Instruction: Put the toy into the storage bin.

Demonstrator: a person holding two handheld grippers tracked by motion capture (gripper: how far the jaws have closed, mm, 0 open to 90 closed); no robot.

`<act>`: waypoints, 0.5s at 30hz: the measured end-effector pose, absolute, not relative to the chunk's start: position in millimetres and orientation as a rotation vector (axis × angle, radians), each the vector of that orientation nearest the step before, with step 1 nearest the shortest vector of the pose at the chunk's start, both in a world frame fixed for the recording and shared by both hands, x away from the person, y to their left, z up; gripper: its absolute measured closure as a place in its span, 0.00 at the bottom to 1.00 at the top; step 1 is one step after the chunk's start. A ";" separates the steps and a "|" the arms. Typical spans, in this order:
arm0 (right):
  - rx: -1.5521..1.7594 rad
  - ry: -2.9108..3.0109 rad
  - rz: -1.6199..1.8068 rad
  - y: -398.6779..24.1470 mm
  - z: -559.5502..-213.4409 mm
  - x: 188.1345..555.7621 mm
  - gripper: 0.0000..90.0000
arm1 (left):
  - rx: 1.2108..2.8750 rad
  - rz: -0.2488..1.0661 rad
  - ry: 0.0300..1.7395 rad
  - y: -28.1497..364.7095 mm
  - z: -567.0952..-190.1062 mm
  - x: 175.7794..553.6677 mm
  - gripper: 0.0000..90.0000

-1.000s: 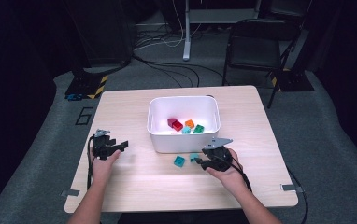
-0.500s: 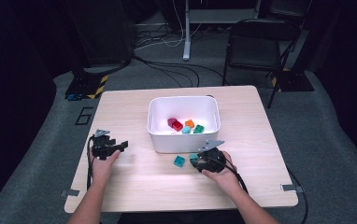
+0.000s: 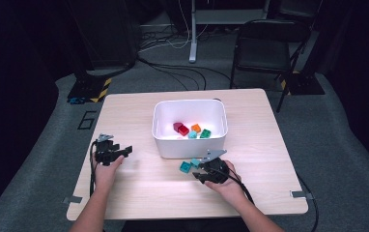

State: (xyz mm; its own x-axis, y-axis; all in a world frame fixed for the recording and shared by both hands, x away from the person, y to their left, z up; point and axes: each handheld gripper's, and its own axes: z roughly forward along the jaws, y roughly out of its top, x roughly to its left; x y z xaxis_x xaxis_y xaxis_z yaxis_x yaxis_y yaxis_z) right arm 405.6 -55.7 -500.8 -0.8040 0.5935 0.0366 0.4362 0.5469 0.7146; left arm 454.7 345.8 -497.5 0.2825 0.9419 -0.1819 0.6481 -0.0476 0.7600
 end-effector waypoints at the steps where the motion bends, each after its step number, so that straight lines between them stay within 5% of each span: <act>1: 0.874 2.567 1.099 -56.6 -500.6 406.3 0.60 | 1.777 0.479 1.445 345.5 -497.6 454.7 0.37; 15: 0.925 2.533 1.080 -56.6 -508.2 423.2 0.60 | 1.762 0.489 1.466 353.0 -498.9 447.7 0.37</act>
State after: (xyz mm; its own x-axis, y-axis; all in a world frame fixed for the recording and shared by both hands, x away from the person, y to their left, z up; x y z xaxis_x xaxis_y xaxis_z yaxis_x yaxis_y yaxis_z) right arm 423.2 -56.6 -508.2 -0.7720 0.6349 0.0288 0.4603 0.5273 0.7142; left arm 447.7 353.0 -498.9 0.2617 0.9479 -0.1816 0.6493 -0.0337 0.7597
